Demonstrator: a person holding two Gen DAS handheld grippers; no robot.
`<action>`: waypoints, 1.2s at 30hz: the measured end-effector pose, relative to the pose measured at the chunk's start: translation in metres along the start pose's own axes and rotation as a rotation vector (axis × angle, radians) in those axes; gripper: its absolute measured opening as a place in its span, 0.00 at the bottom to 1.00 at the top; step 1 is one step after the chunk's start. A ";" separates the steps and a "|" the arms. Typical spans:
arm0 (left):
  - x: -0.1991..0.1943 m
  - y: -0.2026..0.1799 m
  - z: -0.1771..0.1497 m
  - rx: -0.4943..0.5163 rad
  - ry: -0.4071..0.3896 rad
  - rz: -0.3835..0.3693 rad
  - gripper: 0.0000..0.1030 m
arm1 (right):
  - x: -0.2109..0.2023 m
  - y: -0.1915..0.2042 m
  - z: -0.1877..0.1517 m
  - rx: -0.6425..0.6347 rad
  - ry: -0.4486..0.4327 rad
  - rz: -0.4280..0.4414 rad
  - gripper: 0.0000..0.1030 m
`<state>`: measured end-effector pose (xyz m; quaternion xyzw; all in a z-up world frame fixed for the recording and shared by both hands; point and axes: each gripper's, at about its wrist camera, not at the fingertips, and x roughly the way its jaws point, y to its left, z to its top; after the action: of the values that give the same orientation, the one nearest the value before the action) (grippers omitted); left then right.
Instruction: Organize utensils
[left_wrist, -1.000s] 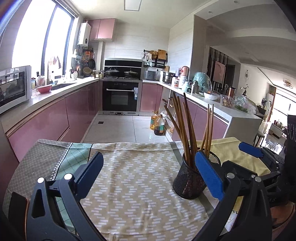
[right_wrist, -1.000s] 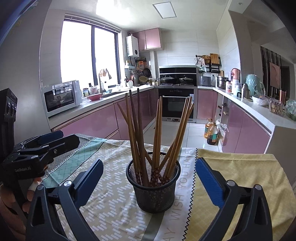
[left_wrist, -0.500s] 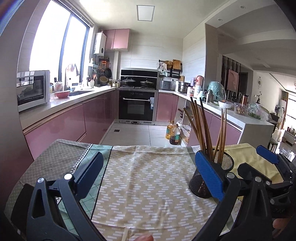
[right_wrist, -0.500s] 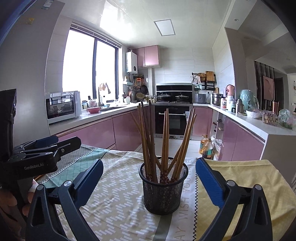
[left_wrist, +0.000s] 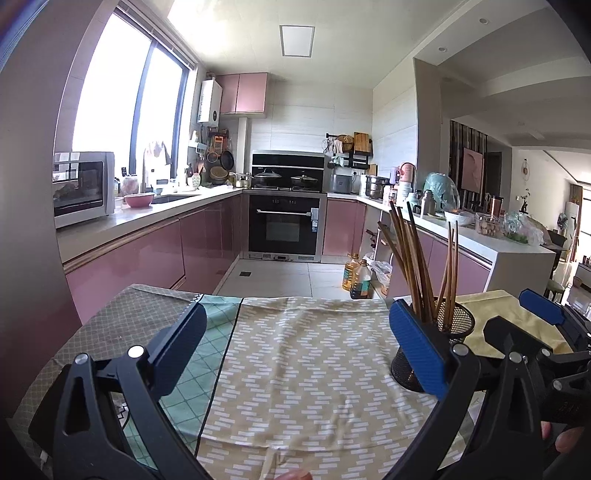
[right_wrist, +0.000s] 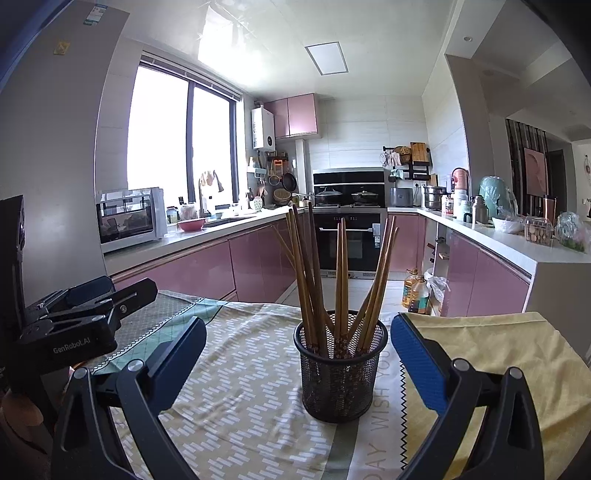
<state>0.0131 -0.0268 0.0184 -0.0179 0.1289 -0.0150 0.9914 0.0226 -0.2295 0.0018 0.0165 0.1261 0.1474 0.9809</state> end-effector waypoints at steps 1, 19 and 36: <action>-0.002 0.000 0.000 0.005 -0.004 0.002 0.95 | 0.000 0.000 0.000 0.002 -0.001 0.000 0.94; -0.013 -0.002 0.000 0.026 -0.029 0.016 0.95 | -0.004 0.003 0.000 0.007 -0.008 -0.002 0.94; -0.015 -0.002 0.001 0.029 -0.033 0.020 0.95 | -0.002 0.008 -0.001 0.016 -0.006 -0.001 0.94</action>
<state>-0.0014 -0.0281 0.0232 -0.0024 0.1125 -0.0066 0.9936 0.0179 -0.2222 0.0018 0.0245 0.1245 0.1460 0.9811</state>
